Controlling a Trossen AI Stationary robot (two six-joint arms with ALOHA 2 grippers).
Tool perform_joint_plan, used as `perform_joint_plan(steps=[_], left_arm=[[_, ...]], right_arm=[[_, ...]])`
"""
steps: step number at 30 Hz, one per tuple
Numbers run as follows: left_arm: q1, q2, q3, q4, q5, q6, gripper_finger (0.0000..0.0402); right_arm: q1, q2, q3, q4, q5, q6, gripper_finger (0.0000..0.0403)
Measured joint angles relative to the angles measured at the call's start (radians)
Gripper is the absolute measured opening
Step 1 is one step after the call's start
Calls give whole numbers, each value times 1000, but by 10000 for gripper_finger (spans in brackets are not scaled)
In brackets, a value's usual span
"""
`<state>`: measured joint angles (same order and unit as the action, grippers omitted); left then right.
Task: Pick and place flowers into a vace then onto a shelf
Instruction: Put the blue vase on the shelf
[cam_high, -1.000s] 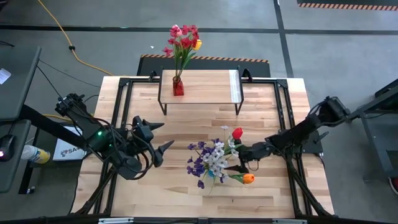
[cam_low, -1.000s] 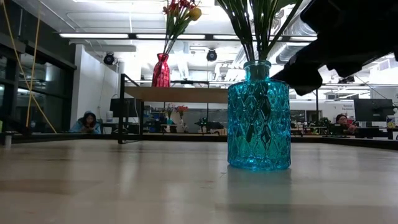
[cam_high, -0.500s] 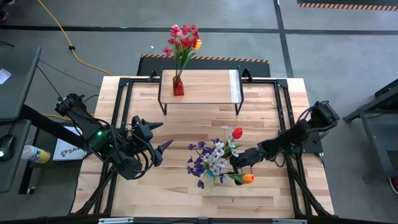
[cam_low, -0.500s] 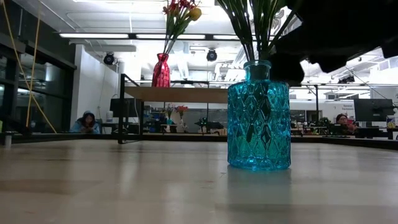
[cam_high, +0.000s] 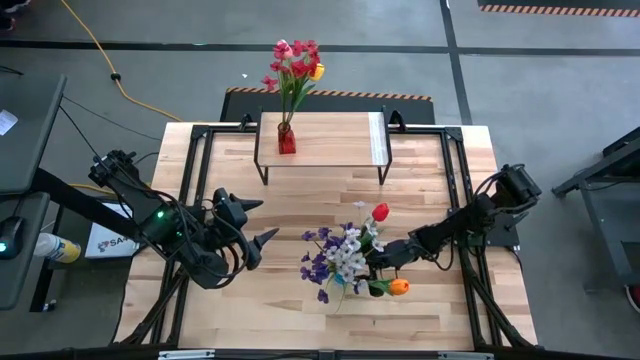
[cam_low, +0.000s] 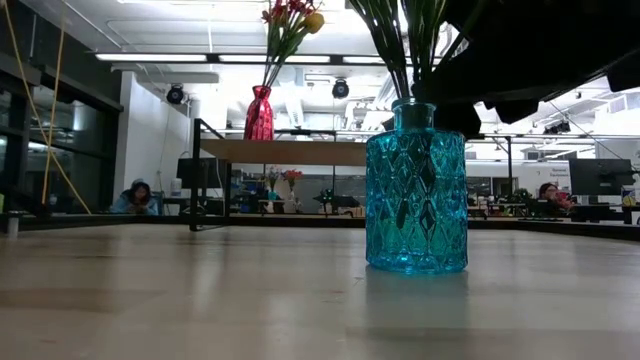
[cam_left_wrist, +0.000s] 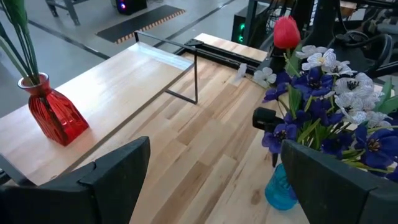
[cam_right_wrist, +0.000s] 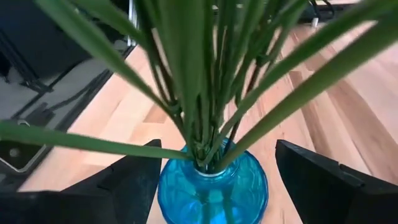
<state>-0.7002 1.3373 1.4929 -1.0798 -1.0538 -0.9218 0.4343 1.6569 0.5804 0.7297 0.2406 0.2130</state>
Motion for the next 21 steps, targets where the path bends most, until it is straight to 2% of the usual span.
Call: perform_joint_plan(steps=[6, 21], left_arm=[[0, 0, 0, 0, 0, 0, 392], [0, 0, 0, 0, 0, 0, 392]], right_arm=[[-3, 0, 0, -25, 0, 93, 303], [-3, 0, 0, -49, 16, 67, 303]])
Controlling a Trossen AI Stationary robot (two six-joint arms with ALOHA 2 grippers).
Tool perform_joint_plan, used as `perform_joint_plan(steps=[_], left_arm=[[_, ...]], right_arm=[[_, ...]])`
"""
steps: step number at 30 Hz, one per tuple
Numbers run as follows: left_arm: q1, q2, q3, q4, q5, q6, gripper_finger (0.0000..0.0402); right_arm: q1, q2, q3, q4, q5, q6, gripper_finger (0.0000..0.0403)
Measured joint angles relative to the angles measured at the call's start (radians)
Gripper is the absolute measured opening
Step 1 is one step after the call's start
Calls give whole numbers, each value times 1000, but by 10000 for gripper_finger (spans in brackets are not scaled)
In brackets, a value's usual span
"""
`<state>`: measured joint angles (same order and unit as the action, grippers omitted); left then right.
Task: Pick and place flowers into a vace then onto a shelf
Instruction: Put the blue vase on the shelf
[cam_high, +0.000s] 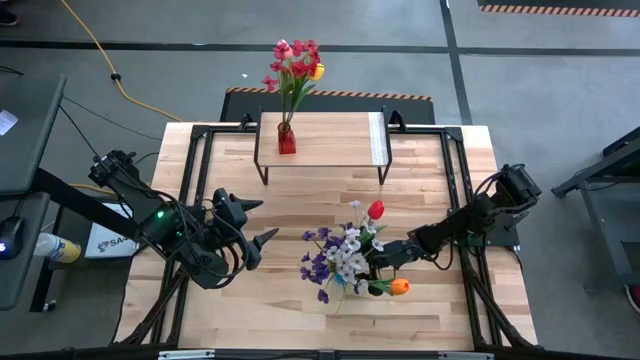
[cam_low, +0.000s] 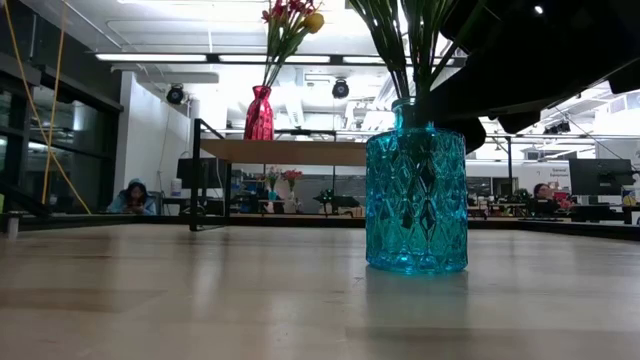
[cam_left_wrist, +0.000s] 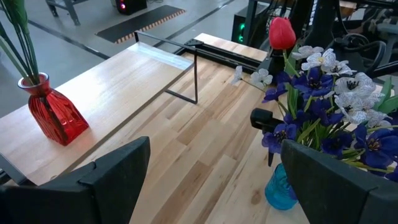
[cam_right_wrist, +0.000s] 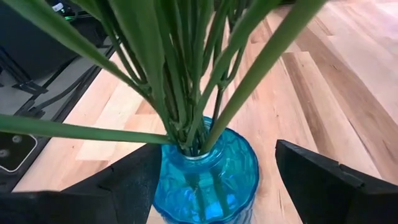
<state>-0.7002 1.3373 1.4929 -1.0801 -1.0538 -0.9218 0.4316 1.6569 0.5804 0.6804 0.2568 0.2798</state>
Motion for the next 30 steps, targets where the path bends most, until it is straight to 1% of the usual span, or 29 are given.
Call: perform_joint_plan(steps=[7, 15, 22, 30], left_arm=[[0, 0, 0, 0, 0, 0, 392], [0, 0, 0, 0, 0, 0, 392], [0, 0, 0, 0, 0, 0, 392], [0, 0, 0, 0, 0, 0, 392]], right_arm=[[0, 0, 0, 18, 3, -5, 303], [0, 0, 0, 74, -9, -88, 303], [-2, 0, 0, 104, 50, -104, 303], [-2, 0, 0, 80, 43, -97, 303]])
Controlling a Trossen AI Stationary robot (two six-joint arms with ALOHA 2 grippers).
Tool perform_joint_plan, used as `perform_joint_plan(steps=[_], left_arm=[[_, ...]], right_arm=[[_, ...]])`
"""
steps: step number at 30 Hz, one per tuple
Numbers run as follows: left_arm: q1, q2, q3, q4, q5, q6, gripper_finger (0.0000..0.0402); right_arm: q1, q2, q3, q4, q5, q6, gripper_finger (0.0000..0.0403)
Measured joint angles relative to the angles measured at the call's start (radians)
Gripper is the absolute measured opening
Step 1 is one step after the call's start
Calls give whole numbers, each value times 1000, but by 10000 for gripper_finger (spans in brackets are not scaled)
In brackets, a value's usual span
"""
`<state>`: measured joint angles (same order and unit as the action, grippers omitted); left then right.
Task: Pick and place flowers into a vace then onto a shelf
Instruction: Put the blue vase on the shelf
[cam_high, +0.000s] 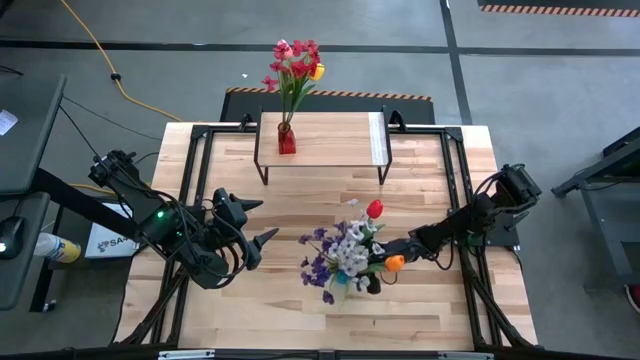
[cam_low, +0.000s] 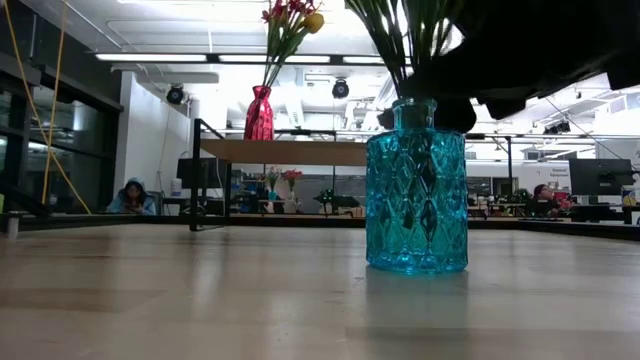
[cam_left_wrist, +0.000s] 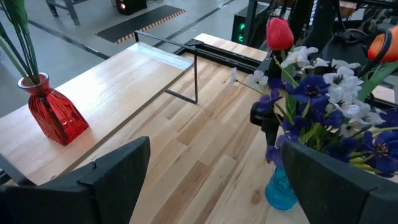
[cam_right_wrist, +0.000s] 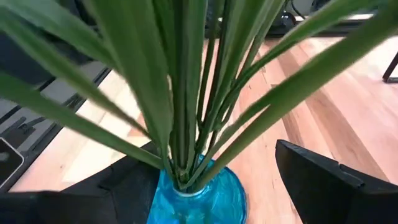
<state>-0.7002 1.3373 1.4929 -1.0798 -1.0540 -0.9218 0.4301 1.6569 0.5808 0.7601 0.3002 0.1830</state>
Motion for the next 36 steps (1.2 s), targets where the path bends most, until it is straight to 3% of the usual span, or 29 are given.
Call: perform_joint_plan(steps=[14, 36], left_arm=[[0, 0, 0, 0, 0, 0, 392], [0, 0, 0, 0, -1, 0, 392]], right_arm=[[0, 0, 0, -88, -12, 35, 303], [-6, 0, 0, -90, -63, 45, 302]])
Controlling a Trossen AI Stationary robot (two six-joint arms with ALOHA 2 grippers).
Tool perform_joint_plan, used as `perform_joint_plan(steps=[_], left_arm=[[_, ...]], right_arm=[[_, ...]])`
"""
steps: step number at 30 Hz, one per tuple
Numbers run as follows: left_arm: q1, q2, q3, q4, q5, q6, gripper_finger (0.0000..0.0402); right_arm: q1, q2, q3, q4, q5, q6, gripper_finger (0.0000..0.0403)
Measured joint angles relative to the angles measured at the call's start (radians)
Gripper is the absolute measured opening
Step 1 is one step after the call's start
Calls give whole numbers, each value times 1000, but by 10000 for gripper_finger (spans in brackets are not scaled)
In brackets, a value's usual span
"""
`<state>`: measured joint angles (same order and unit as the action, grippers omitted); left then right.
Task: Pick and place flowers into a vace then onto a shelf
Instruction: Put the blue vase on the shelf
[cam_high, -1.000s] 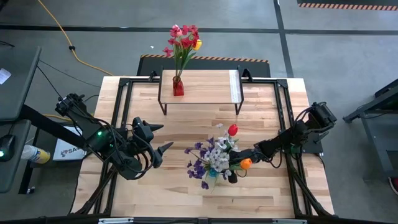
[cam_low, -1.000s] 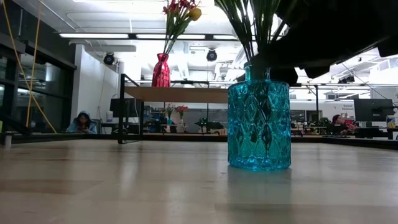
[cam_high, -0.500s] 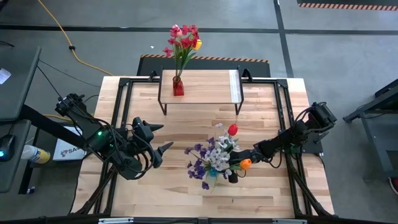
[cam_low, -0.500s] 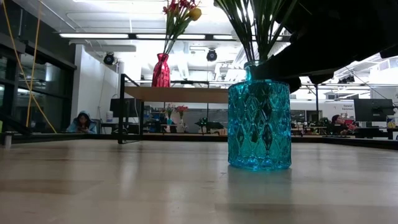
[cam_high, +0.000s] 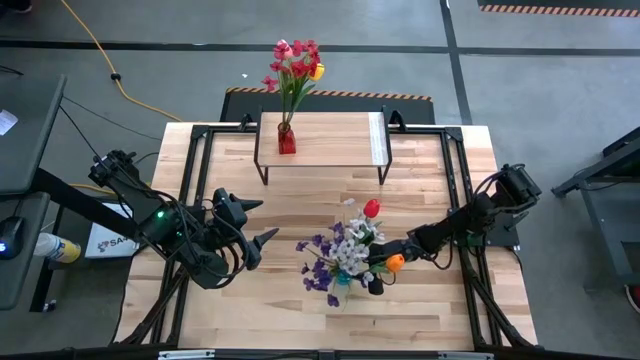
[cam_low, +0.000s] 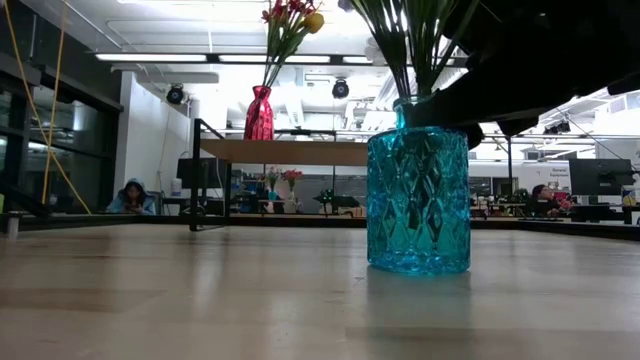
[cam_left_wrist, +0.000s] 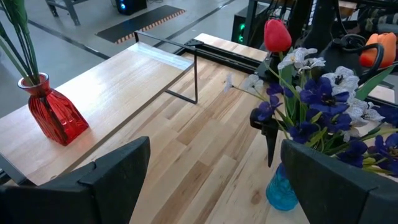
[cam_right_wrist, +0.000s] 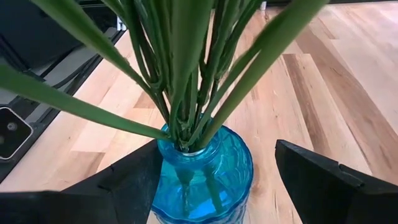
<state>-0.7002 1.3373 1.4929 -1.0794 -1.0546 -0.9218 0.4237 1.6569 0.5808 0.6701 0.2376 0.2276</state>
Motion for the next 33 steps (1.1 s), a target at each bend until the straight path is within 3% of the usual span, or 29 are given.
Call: perform_joint_plan(steps=[7, 33], left_arm=[[0, 0, 0, 6, 0, 0, 392], [0, 0, 0, 6, 0, 0, 392]], right_arm=[[-22, 0, 0, 26, -53, 1, 302], [-24, 0, 0, 50, -53, 37, 302]])
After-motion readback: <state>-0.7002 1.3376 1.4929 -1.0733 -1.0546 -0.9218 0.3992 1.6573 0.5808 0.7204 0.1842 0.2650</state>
